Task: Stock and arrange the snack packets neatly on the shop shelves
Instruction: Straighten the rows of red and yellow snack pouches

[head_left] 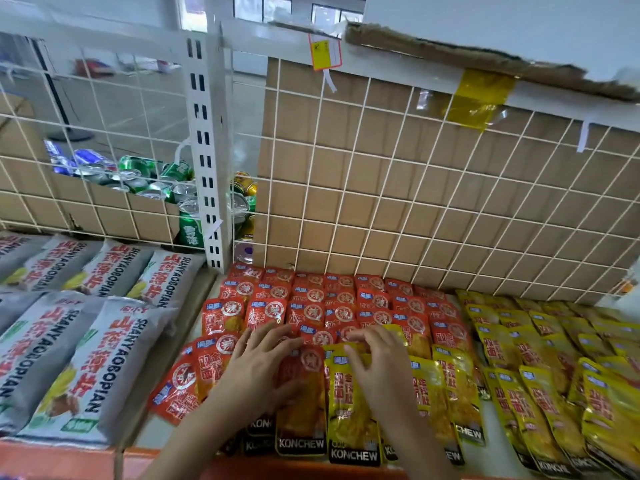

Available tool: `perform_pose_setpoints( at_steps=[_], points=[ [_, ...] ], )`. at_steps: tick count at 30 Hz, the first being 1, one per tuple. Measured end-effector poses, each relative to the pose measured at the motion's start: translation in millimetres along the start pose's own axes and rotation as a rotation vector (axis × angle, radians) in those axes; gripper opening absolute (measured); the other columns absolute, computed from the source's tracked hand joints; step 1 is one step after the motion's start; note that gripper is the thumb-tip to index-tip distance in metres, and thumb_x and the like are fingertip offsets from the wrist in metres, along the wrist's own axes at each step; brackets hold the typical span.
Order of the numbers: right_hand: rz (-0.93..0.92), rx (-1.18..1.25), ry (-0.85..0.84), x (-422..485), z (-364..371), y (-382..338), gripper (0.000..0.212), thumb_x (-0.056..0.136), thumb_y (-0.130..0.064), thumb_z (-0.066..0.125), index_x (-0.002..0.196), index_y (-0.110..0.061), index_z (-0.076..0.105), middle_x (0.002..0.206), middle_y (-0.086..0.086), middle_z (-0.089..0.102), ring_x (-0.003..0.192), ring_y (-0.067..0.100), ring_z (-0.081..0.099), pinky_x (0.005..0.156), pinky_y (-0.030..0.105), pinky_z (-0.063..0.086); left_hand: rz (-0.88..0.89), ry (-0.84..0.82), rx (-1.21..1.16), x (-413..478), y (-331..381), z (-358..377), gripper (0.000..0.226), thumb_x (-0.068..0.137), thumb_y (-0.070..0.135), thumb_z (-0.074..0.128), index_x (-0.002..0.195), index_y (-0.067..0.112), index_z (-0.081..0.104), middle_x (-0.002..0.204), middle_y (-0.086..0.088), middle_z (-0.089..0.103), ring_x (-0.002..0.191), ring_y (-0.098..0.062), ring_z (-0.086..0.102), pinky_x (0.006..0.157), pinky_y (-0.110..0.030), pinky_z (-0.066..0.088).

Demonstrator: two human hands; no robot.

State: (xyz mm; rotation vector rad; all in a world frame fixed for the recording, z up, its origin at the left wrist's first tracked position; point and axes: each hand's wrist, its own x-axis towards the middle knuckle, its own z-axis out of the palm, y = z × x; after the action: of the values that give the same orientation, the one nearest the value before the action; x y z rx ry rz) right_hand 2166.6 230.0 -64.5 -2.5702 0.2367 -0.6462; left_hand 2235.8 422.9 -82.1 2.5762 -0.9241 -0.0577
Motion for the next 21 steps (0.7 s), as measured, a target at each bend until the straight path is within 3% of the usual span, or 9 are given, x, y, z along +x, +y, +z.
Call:
perform_pose_setpoints(
  at_steps=[2,3,4,6,9,12,15,18,21],
  points=[
    [0.021,-0.089,-0.159,-3,-14,7,0.066,0.077,-0.075,0.033,0.11,-0.025,0.063,0.104,-0.014,0.057,0.106,0.008,0.049,0.096,0.031,0.043,0.007,-0.019,0.019,-1,1,0,0.109,0.05,0.095,0.001,0.143,0.043,0.027,0.152,0.019,0.013,0.14,-0.006,-0.006,0.108,-0.033,-0.016],
    [0.034,-0.162,-0.28,-5,-20,8,0.093,0.064,-0.088,0.013,0.118,-0.027,0.058,0.112,-0.014,0.053,0.115,0.009,0.044,0.103,0.03,0.038,0.012,-0.014,0.026,-1,0,1,0.112,0.048,0.096,-0.005,0.142,0.044,0.027,0.152,0.019,0.013,0.141,-0.007,-0.005,0.108,-0.033,-0.015],
    [0.043,-0.246,-0.384,-6,-24,8,0.111,0.051,-0.092,0.001,0.128,-0.029,0.05,0.12,-0.013,0.048,0.124,0.01,0.037,0.107,0.03,0.03,0.017,0.006,0.021,-1,0,2,0.112,0.049,0.095,-0.008,0.142,0.044,0.029,0.152,0.018,0.015,0.142,-0.009,-0.003,0.109,-0.034,-0.014],
    [0.05,-0.342,-0.462,-6,-29,5,0.122,0.042,-0.093,0.001,0.14,-0.029,0.035,0.133,-0.011,0.038,0.134,0.012,0.024,0.111,0.029,0.022,0.031,0.049,0.004,-1,0,4,0.107,0.056,0.093,-0.007,0.141,0.042,0.034,0.152,0.014,0.023,0.142,-0.011,0.002,0.11,-0.037,-0.01],
    [0.082,-0.313,-0.434,-5,-30,-1,0.114,0.041,-0.089,0.016,0.135,-0.028,0.038,0.13,-0.011,0.037,0.13,0.01,0.027,0.108,0.024,0.024,0.031,0.042,0.019,-3,0,5,0.104,0.057,0.092,-0.009,0.141,0.044,0.03,0.153,0.015,0.019,0.141,-0.008,-0.002,0.111,-0.037,-0.012],
    [0.087,-0.201,-0.394,-8,-27,-4,0.083,0.055,-0.08,0.035,0.119,-0.027,0.043,0.118,-0.015,0.041,0.117,0.005,0.036,0.099,0.017,0.029,0.032,0.053,0.015,-4,0,4,0.103,0.06,0.091,-0.008,0.141,0.042,0.032,0.153,0.014,0.019,0.139,-0.007,-0.004,0.111,-0.037,-0.013],
    [0.206,0.014,-0.329,-11,-27,-3,0.044,0.073,-0.051,0.066,0.102,-0.028,0.043,0.105,-0.016,0.048,0.091,0.003,0.05,0.076,0.011,0.039,0.032,0.046,0.01,-4,4,-1,0.097,0.064,0.091,0.005,0.141,0.04,0.033,0.153,0.012,0.021,0.139,-0.006,-0.004,0.111,-0.037,-0.014],
    [0.268,0.115,-0.25,-10,-32,0,0.034,0.076,-0.036,0.071,0.094,-0.026,0.043,0.09,-0.014,0.055,0.058,0.002,0.048,0.052,0.014,0.041,0.032,0.016,0.014,-6,9,-7,0.085,0.067,0.075,0.015,0.142,0.038,0.032,0.154,0.011,0.019,0.141,-0.006,-0.002,0.11,-0.032,-0.016],
    [0.274,0.212,-0.152,-9,-40,8,0.032,0.075,-0.029,0.074,0.095,-0.021,0.049,0.086,-0.018,0.055,0.069,-0.005,0.05,0.06,0.008,0.041,0.056,0.018,-0.012,-3,19,-13,0.067,0.081,0.066,0.029,0.141,0.036,0.036,0.153,0.01,0.022,0.143,-0.01,0.011,0.114,-0.026,-0.005]
  ],
)
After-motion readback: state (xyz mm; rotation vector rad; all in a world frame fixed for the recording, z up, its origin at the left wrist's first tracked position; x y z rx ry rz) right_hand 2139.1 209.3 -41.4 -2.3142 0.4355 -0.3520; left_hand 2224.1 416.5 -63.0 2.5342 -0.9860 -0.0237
